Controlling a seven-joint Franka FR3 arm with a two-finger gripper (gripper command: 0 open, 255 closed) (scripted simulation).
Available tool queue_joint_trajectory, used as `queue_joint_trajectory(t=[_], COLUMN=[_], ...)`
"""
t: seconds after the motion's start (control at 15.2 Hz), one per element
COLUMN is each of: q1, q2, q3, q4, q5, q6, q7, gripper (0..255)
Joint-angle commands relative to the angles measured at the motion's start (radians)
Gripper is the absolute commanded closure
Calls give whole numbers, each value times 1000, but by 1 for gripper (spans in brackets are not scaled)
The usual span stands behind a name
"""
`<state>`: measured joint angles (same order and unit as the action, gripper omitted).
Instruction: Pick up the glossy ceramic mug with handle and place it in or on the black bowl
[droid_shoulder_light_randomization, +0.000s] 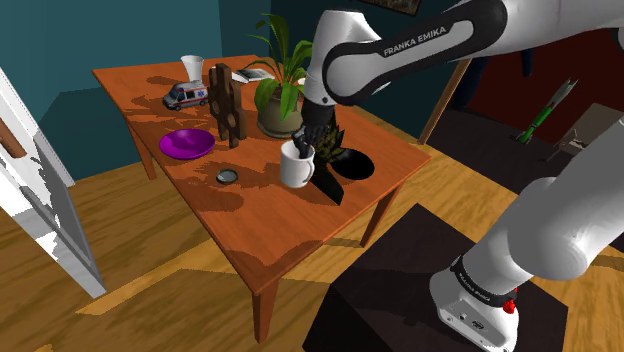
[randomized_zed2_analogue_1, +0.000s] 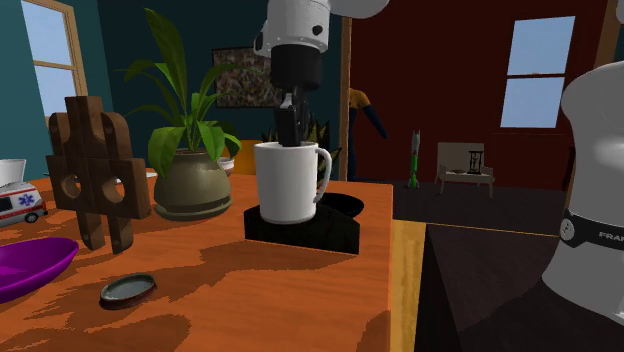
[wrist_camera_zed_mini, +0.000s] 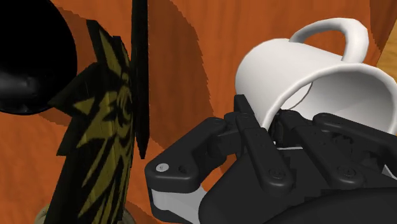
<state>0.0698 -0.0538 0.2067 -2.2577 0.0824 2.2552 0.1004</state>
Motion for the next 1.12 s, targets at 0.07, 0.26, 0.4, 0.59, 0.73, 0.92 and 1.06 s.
queue_joint_trajectory(t=[0.07,0.26,0.4,0.59,0.73,0.92,1.06], q1=[-36,-71,-94,-129,-153,-187,-210], q2=[-34,-56,-66,-73,-73,-64,-54], q3=[-43,-86,-115,-160,-189,-233,-262], q4=[-28,-47,-53,-54,-49,-33,-16], q5=[9,12,11,8,5,0,-2], q6=[-10,-19,-25,-37,-45,-58,-68], q7=[-86,-165,-217,-293,-344,-419,-469], gripper=[255,255,255,255,255,255,255])
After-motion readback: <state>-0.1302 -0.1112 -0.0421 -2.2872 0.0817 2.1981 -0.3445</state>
